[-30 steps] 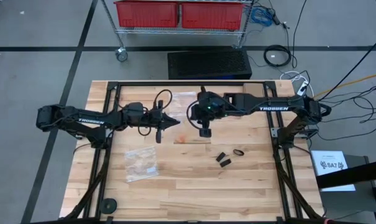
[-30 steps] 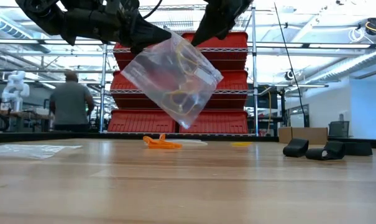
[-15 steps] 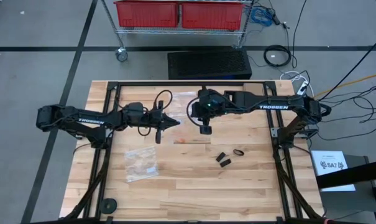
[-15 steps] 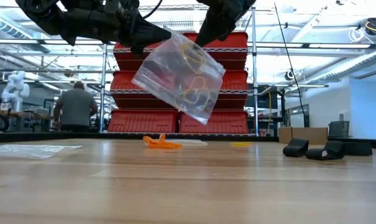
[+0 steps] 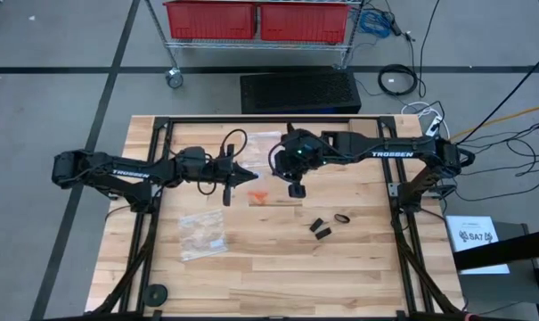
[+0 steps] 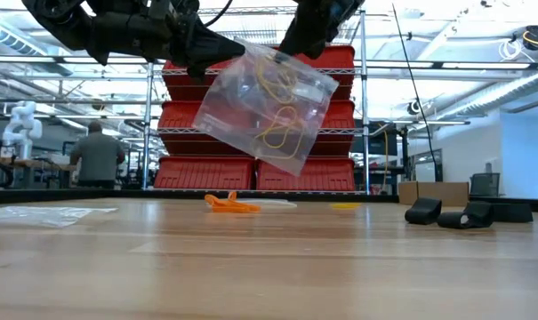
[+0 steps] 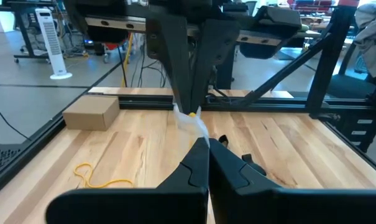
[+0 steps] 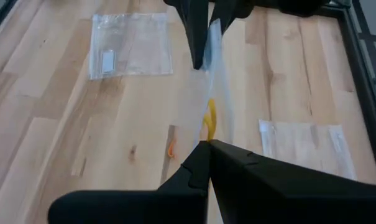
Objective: Sort rubber bands
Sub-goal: Put the yellow rubber band into the transparent zip bag
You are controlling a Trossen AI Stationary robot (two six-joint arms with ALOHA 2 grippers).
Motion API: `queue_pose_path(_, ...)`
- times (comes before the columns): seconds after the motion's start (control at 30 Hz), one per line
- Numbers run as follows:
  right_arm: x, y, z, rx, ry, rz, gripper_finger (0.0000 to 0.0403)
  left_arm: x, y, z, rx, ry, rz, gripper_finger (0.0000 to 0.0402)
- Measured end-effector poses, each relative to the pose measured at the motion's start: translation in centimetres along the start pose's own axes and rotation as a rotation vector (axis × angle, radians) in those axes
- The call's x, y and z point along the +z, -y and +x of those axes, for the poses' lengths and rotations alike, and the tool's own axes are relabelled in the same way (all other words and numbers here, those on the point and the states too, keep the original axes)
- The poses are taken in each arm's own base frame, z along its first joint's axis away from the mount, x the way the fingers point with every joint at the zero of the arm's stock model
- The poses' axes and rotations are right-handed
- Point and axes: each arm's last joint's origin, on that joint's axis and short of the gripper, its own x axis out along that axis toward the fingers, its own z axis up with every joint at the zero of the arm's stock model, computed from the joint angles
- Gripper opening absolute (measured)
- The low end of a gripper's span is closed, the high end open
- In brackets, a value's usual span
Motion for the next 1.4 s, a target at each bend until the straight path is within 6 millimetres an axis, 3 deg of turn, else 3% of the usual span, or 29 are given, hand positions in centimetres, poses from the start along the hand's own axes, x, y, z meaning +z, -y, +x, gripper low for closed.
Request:
queue_pose_path(0.23, -0.1, 0.1, 1.3, 0.004, -0.009, 0.042, 0.0015, 0.0, 0.0, 0.0, 0.002, 0.000, 0.000, 0.0000)
queue_pose_path(0.5, -0.7, 0.0, 3.1, 0.041, -0.061, 0.065, 0.0111, -0.2, 0.0, 0.0, 0.005, -0.019, -0.005, 0.0000)
queue_pose_path(0.7, -0.7, -0.2, 1.2, 0.042, -0.072, 0.066, 0.0147, -0.2, -0.1, 0.0, 0.023, -0.018, -0.002, 0.0000)
queue_pose_path(0.97, -1.2, -0.4, -2.5, 0.013, -0.117, 0.080, 0.0122, -0.3, -0.1, 0.0, 0.043, -0.022, 0.016, 0.0000)
queue_pose_path(1.2, -4.0, 1.3, -4.5, -0.118, -0.374, 0.184, 0.0127, -2.4, -1.1, -0.7, 0.193, -0.108, 0.031, 0.0000)
queue_pose_path(1.4, -8.0, 5.1, -2.7, -0.123, -0.412, 0.172, 0.0141, -2.5, -1.5, -0.9, 0.205, -0.101, 0.014, 0.0000)
